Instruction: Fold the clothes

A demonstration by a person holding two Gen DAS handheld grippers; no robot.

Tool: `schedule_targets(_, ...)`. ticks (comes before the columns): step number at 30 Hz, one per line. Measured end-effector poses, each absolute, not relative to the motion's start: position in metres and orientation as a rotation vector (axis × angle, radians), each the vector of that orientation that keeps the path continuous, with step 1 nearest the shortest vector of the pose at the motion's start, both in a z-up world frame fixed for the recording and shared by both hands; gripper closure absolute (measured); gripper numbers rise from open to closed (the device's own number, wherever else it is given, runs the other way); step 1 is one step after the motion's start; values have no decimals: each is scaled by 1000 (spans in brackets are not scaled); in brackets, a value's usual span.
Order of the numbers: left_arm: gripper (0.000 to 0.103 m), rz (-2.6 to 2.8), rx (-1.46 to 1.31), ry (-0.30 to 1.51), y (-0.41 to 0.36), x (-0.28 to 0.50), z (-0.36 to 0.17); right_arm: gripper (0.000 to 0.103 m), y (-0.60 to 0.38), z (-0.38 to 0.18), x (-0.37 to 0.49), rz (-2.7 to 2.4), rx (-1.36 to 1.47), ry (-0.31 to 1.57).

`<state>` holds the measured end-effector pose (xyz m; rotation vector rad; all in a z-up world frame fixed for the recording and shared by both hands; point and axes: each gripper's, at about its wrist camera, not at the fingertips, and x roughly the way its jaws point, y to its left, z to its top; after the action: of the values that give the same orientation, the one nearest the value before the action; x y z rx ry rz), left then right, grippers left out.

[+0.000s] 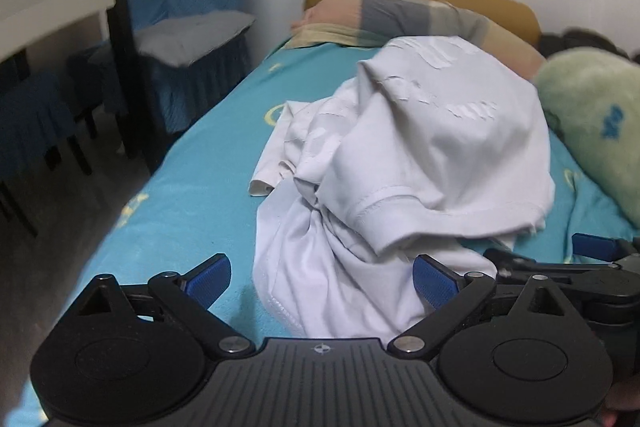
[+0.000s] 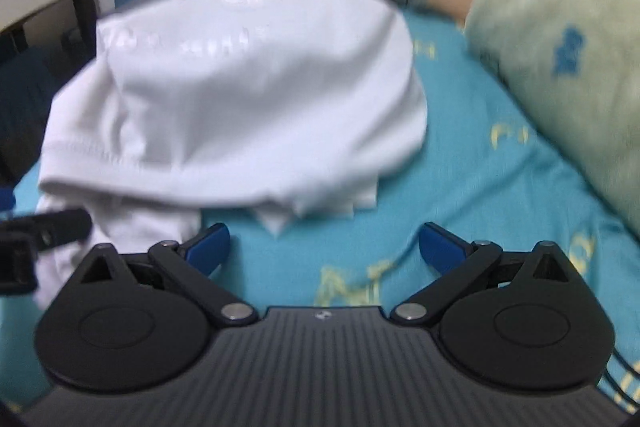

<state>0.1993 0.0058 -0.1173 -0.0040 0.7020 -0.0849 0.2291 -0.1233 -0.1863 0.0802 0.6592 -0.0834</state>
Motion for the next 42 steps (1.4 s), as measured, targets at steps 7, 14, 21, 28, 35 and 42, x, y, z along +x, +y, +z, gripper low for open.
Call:
schedule_targets(7, 2, -83, -28, 602, 9, 202, -116, 0, -144, -174, 226, -197, 167, 561)
schedule_targets(14, 2, 11, -35, 569, 20, 194, -104, 0, -169, -164, 219, -307, 236, 508)
schedule_targets(21, 0, 84, -8, 418, 18, 167, -76, 0, -147, -91, 177, -315, 101, 184)
schedule_targets(28, 0, -29, -99, 404, 13, 153, -67, 0, -132, -24, 142, -190, 57, -37)
schedule_targets(35, 0, -201, -68, 452, -16, 147, -83, 0, -129, -13, 122, -189, 8, -84)
schedule_targets(42, 0, -2, -221, 555, 13, 164, -100, 0, -141, -8, 118, -210, 50, -99)
